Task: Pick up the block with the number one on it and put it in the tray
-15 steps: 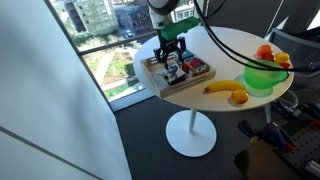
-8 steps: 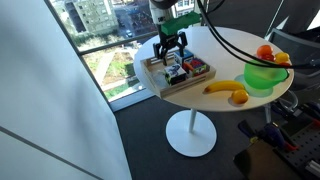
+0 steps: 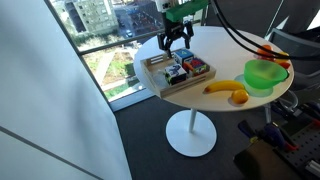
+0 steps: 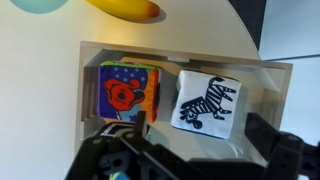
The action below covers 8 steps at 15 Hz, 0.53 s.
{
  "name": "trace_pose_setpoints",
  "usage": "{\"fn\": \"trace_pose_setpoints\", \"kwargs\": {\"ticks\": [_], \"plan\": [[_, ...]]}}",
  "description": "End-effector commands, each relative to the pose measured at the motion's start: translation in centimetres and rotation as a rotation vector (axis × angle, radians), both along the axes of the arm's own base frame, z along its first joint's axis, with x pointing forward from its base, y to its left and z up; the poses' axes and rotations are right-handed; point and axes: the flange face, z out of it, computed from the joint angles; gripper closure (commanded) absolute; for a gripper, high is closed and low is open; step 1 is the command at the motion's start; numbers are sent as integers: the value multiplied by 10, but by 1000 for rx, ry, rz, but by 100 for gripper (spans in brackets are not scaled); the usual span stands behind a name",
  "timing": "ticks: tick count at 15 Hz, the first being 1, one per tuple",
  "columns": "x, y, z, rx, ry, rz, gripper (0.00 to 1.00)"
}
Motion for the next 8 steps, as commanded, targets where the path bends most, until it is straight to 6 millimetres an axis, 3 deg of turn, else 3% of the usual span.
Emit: {"fn": "trace_pose_setpoints", "kwargs": {"ticks": [1, 8], "plan": [[-14, -21, 22, -5, 13, -29, 0], [-30, -52, 43, -21, 37, -51, 0]]}}
